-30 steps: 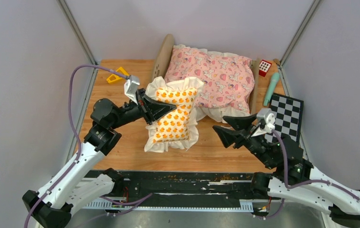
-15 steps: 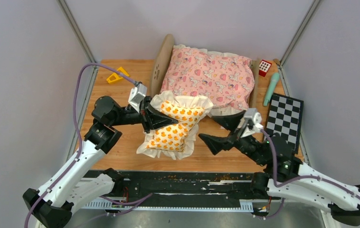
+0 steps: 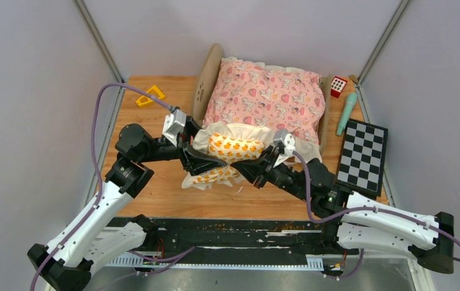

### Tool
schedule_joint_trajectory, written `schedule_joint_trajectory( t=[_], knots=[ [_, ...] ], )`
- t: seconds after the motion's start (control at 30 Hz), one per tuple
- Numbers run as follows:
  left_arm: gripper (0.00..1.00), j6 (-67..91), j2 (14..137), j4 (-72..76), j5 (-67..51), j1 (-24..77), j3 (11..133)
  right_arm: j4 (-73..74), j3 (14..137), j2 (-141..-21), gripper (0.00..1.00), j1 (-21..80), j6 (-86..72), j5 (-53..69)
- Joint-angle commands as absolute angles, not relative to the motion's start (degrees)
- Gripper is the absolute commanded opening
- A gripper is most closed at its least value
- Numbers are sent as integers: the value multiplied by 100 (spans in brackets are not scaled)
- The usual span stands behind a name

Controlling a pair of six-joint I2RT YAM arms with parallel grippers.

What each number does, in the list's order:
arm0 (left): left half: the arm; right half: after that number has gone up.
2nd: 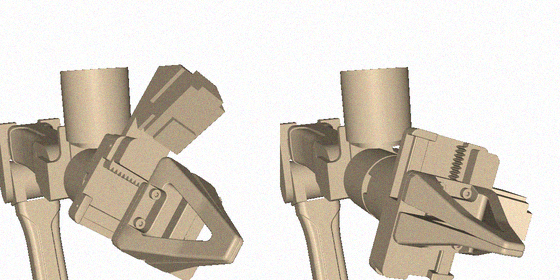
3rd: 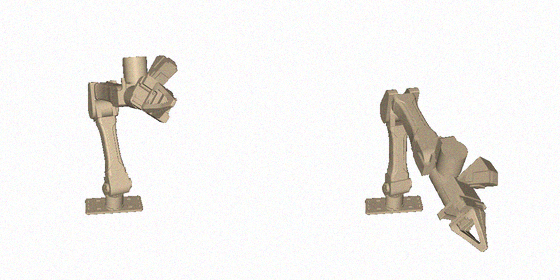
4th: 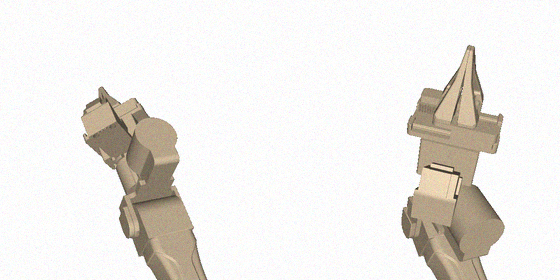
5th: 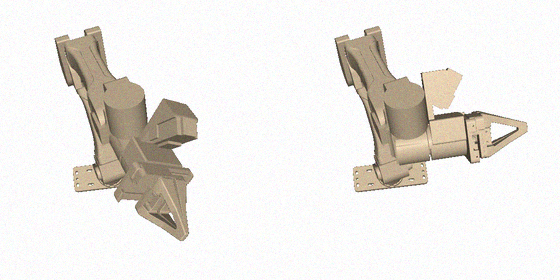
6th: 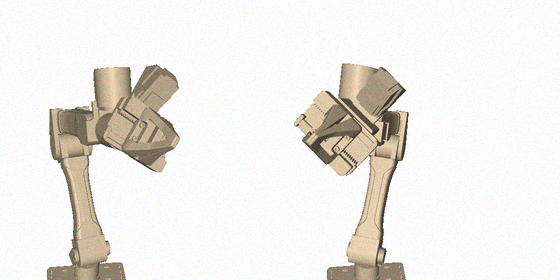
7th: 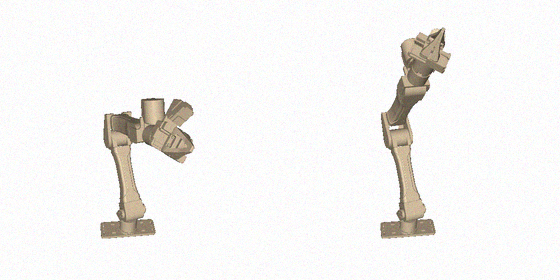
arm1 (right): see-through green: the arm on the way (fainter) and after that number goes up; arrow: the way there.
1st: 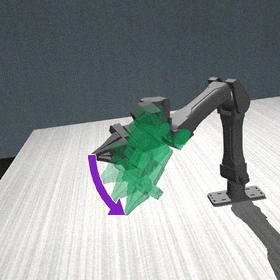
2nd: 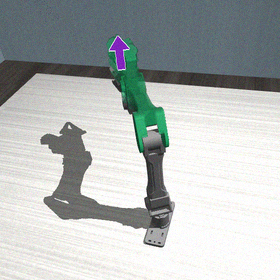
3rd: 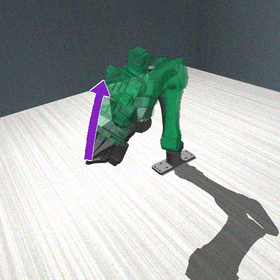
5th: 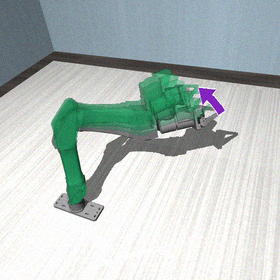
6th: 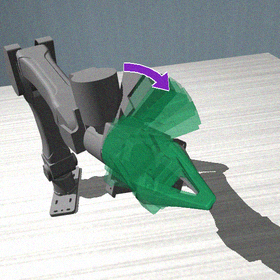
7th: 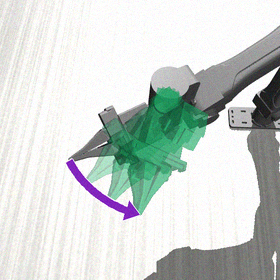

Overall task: Set up the pet bed
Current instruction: Adjust the pillow, then place the pillow on the mattress.

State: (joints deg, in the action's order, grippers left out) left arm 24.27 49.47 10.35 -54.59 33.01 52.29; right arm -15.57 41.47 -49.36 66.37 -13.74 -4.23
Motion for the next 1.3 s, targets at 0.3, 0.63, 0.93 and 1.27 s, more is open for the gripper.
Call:
schedule_joint_trajectory(
  t=[0.3,0.63,0.93,1.27],
  knots=[
    [80,2065,4681,598,-5110,3326,5358,-1697,4115,-4143,0,6627,-1853,-783],
    [55,1199,5339,-724,-4970,3333,6258,-1415,4421,-4482,1,6622,-1997,-712],
    [0,520,6442,-2484,-3465,3333,7907,-114,4579,-3834,54,6617,-1431,-1769],
    [0,621,10410,-4756,-2152,2804,12912,1834,4217,-2176,63,6619,-1363,-3326]
  ],
)
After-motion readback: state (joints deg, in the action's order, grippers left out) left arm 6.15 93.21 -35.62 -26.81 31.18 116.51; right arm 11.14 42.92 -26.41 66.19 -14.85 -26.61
